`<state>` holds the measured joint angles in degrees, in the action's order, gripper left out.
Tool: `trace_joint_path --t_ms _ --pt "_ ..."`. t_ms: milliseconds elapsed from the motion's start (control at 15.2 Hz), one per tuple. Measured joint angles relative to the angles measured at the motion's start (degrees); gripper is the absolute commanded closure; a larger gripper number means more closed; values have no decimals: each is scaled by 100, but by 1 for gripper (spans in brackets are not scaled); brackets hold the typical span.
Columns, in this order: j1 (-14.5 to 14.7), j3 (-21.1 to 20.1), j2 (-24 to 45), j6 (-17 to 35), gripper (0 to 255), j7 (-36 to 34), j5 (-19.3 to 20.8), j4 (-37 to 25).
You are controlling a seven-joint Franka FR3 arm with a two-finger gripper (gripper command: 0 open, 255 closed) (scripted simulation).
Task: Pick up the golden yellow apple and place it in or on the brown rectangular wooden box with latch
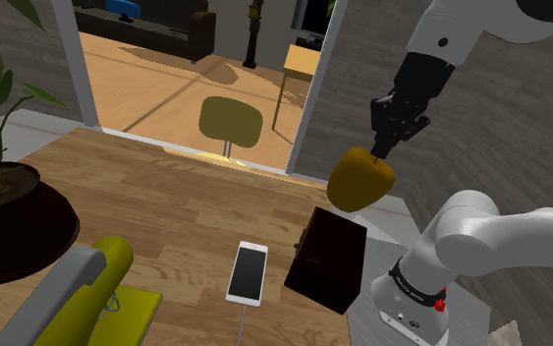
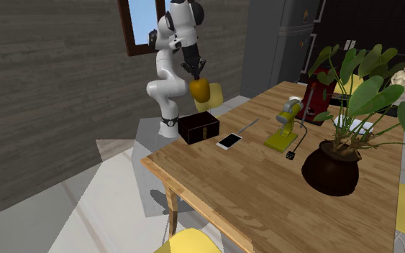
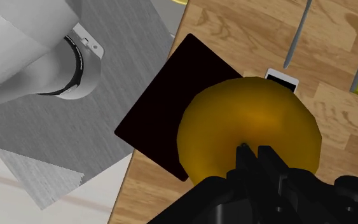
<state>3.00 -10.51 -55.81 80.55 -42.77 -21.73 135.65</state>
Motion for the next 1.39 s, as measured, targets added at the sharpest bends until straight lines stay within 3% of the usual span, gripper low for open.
trace_joint_path --t_ms 1386 --pt "103 -328 -543 1256 255 327 -312 1834"
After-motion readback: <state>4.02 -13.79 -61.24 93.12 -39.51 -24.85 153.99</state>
